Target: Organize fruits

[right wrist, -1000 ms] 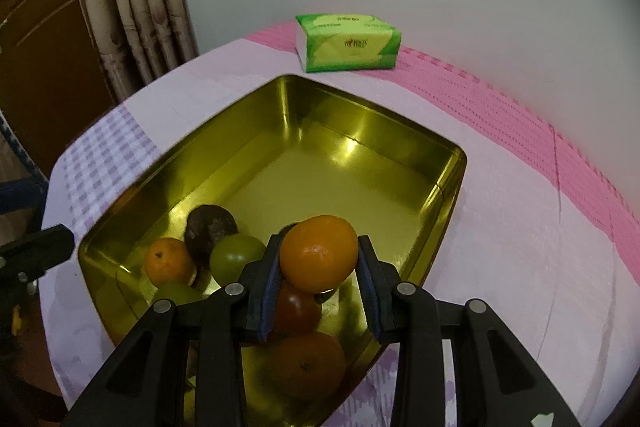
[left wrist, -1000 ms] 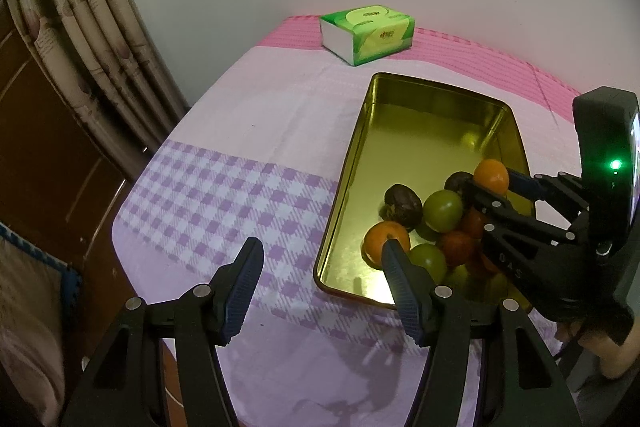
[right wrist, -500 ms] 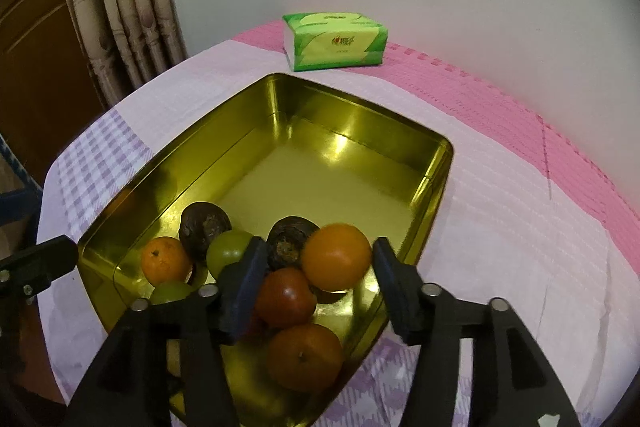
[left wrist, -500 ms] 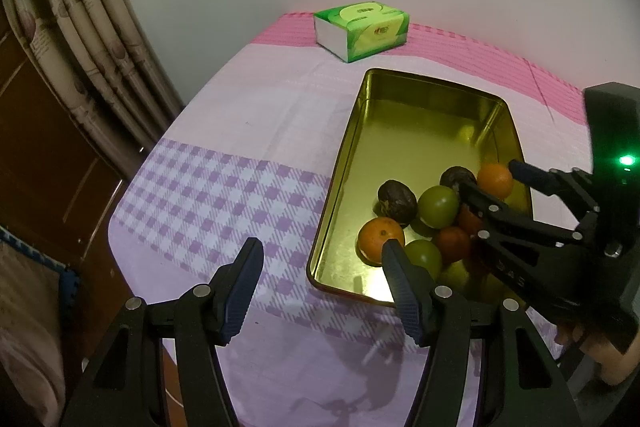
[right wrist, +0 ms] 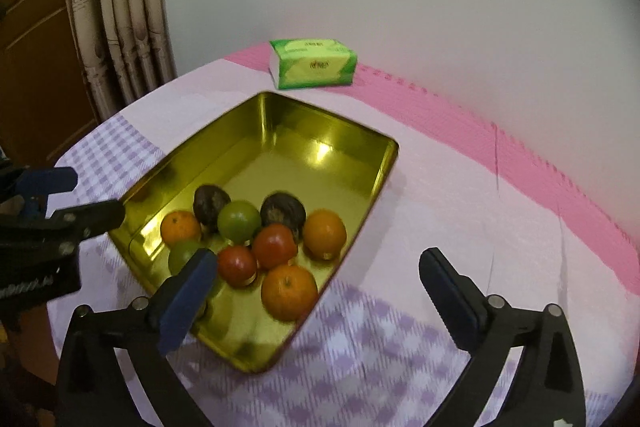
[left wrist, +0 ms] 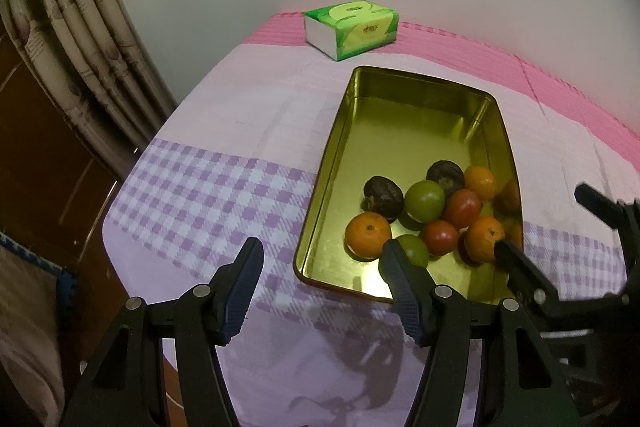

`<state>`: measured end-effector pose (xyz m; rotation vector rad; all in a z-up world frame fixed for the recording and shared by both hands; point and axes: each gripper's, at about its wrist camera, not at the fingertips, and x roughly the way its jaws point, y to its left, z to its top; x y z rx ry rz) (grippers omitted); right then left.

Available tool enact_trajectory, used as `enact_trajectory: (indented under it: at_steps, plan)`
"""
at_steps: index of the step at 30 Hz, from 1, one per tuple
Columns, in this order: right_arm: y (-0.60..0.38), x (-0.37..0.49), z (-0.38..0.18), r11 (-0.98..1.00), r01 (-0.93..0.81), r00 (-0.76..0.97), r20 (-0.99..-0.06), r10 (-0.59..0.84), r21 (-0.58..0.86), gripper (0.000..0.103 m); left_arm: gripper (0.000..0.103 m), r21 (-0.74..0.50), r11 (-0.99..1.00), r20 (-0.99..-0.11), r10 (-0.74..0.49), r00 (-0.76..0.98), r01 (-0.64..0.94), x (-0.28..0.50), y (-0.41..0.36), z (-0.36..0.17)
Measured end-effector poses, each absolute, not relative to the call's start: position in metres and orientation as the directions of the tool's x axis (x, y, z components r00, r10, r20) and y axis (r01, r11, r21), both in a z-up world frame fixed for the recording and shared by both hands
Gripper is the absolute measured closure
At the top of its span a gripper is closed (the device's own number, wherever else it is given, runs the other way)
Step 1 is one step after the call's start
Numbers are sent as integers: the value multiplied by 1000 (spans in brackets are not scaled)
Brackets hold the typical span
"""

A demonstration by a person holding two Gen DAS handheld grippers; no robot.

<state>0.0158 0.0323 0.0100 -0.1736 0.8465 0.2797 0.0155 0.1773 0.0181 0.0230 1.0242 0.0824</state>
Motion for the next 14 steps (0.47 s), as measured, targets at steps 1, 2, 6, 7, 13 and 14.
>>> enact_trajectory:
  at_steps: [1, 2, 6, 7, 13, 14]
  plan:
    - [29, 13, 9, 953, -303, 621, -763, 179, -24, 2, 41, 60, 997, -852, 80, 517, -55, 15, 177, 18]
    - [27, 11, 7, 956, -292, 612, -770, 179, -10, 2, 41, 63, 997, -851, 80, 518, -52, 15, 175, 18]
    - [21, 6, -2, 962, -270, 581, -791, 191, 33, 2, 41, 82, 996, -841, 93, 534, -44, 13, 170, 19]
    - [20, 6, -4, 964, -264, 573, -798, 188, 38, 2, 41, 84, 995, -839, 94, 536, -44, 13, 170, 19]
    - [19, 4, -6, 961, -273, 568, -800, 195, 40, 2, 40, 79, 996, -838, 89, 538, -41, 14, 170, 20]
    - [20, 4, -5, 961, -274, 569, -799, 194, 38, 2, 38, 79, 996, -839, 88, 536, -40, 14, 170, 19]
